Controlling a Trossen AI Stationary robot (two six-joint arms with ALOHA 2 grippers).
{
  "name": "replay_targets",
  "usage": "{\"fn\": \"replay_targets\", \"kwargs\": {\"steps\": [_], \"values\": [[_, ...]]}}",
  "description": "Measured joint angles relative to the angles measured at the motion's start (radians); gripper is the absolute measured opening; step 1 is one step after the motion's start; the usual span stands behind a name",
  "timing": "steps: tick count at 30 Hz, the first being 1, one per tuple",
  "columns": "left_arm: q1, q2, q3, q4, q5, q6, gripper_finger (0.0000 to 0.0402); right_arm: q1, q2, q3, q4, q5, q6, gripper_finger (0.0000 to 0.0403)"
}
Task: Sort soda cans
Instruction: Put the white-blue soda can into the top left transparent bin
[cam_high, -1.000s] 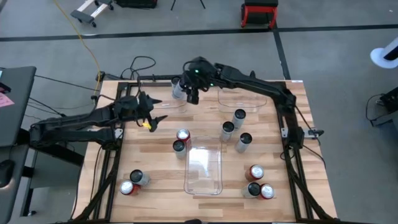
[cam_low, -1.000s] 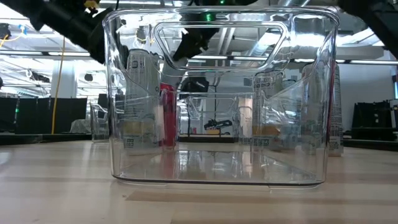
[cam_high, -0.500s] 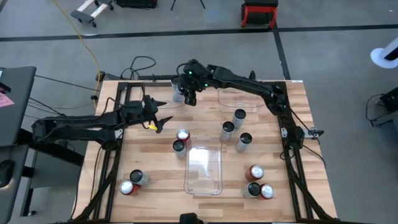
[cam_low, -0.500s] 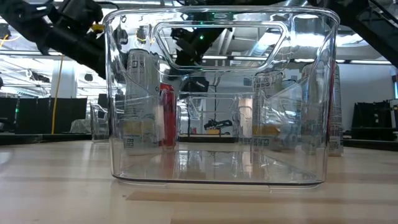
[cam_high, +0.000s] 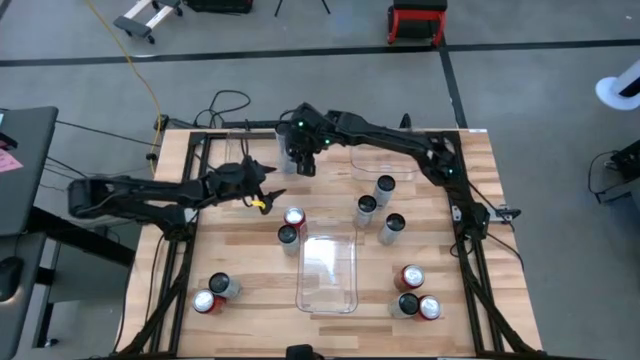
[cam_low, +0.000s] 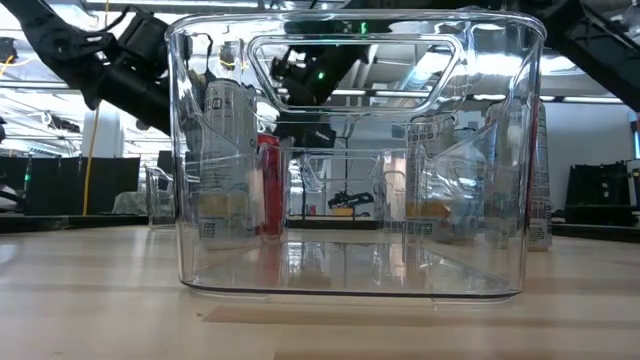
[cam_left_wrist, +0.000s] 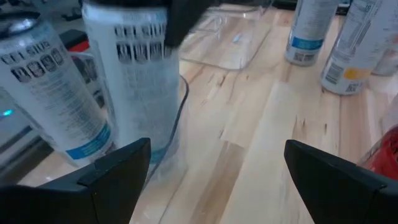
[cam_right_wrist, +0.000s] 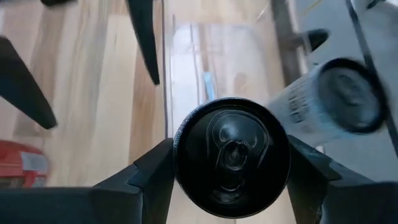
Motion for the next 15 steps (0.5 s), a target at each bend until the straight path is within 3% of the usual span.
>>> {"fn": "replay_targets", "kwargs": {"steps": [15], "values": [[0.000,0.014,0.000,0.023,0.006,-0.023,0.0366,0.001,0.015,-0.001,0.020,-0.003,-0.032,0.0283]]}}
